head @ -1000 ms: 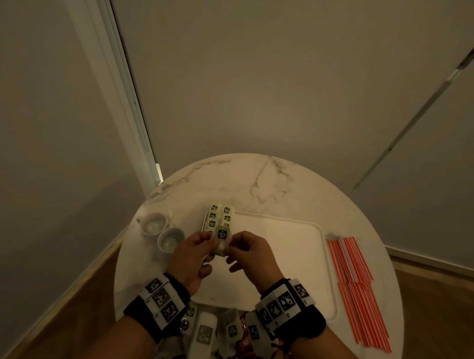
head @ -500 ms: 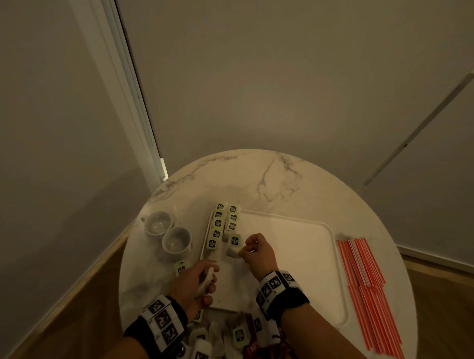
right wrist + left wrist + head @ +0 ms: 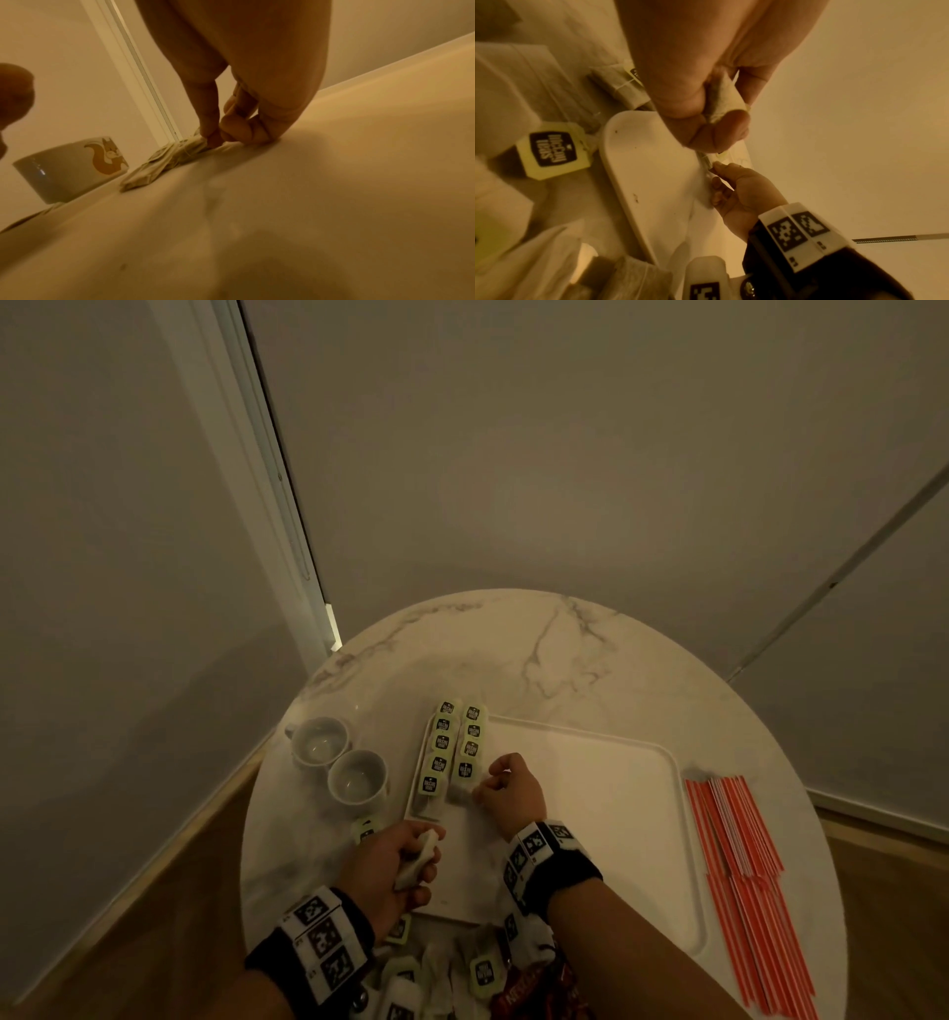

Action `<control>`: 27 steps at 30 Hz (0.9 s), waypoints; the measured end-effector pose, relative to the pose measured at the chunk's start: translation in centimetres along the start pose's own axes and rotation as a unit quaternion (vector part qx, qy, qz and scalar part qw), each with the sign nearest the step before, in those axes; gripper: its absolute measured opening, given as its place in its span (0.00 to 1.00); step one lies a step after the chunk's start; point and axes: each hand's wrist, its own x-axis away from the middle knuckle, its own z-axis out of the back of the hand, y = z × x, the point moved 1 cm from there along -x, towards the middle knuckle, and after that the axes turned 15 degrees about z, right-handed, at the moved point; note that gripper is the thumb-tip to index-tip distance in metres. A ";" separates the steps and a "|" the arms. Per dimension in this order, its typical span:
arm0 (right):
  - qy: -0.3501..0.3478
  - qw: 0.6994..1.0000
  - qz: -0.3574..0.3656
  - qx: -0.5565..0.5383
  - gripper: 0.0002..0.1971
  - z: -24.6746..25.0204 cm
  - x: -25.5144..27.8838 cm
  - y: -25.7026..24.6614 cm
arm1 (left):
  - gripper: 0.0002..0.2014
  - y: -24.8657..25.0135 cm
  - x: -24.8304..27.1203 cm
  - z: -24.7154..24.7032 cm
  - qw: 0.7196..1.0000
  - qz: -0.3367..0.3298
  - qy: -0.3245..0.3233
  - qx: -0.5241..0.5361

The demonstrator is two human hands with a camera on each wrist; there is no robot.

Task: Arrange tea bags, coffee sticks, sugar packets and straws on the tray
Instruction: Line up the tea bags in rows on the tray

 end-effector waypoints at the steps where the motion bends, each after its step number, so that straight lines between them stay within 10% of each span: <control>1: 0.000 1.000 -0.003 0.003 0.11 0.0 0.0 0.0 | 0.13 0.0 0.0 0.0 1.000 0.000 0.001 -0.001; 11: 0.013 1.000 -0.015 0.006 0.10 1.0 0.4 -0.5 | 0.11 0.3 0.9 -1.1 0.996 -0.085 0.031 -0.020; 20: -0.129 0.955 0.044 -0.264 0.11 3.6 6.3 -6.9 | 0.04 2.8 3.1 -3.3 0.973 -0.230 0.003 -0.004; 27: -0.078 0.951 0.089 -0.285 0.09 5.3 7.7 -8.7 | 0.04 3.0 5.1 -4.4 0.961 -0.272 0.034 -0.040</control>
